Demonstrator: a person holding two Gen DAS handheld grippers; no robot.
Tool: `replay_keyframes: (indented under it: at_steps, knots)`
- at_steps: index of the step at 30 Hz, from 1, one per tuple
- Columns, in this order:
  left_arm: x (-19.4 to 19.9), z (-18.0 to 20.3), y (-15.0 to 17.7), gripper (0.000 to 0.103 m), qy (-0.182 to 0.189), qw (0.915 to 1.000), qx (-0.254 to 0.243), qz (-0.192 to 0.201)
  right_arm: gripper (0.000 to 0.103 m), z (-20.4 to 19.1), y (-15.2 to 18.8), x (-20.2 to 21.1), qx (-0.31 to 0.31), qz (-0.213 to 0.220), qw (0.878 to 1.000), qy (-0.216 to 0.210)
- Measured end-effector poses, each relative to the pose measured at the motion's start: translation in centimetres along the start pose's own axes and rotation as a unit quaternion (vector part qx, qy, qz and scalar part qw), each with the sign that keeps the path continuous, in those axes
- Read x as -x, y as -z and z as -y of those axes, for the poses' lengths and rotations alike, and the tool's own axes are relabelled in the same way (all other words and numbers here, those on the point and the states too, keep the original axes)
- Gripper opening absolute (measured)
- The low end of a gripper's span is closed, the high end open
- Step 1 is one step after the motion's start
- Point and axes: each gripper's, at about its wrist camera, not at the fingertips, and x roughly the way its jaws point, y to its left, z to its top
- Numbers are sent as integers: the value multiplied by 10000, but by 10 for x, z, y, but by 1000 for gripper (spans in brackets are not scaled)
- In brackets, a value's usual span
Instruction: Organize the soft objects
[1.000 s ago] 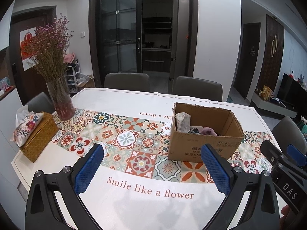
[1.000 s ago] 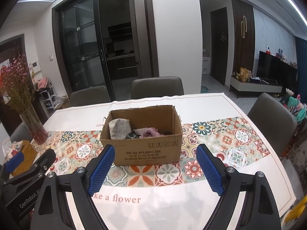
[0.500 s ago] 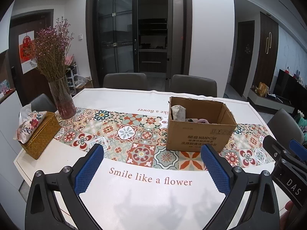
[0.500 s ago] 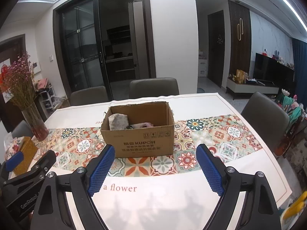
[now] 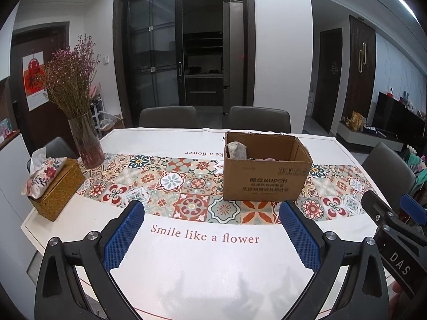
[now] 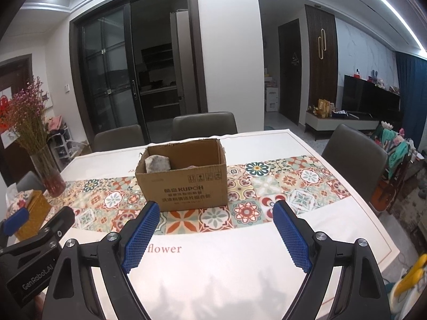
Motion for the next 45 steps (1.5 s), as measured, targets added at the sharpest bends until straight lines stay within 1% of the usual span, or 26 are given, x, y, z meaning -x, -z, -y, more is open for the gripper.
replay_keyframes:
  at_steps: [3, 7, 17, 27, 37, 45]
  knots:
    - [4, -1, 6, 103, -19, 10000, -12, 11, 87, 1, 6, 3, 19, -31, 10000, -1]
    - [9, -5, 17, 103, -32, 9999, 119, 31, 87, 1, 13, 6, 58, -68, 10000, -18]
    - [5, -7, 35, 103, -79, 9998, 103, -129, 87, -4, 31, 10, 209, -64, 9998, -11]
    - [-4, -7, 52, 103, -157, 9991, -62, -397, 87, 1, 47, -4, 241, -448, 9987, -34]
    - [-16, -7, 57, 103, -147, 9982, -52, -577, 87, 0, 50, -14, 242, -613, 9978, -39]
    - [-16, -6, 56, 103, -138, 9982, -85, -578, 87, 1, 49, -13, 214, -574, 9981, -30]
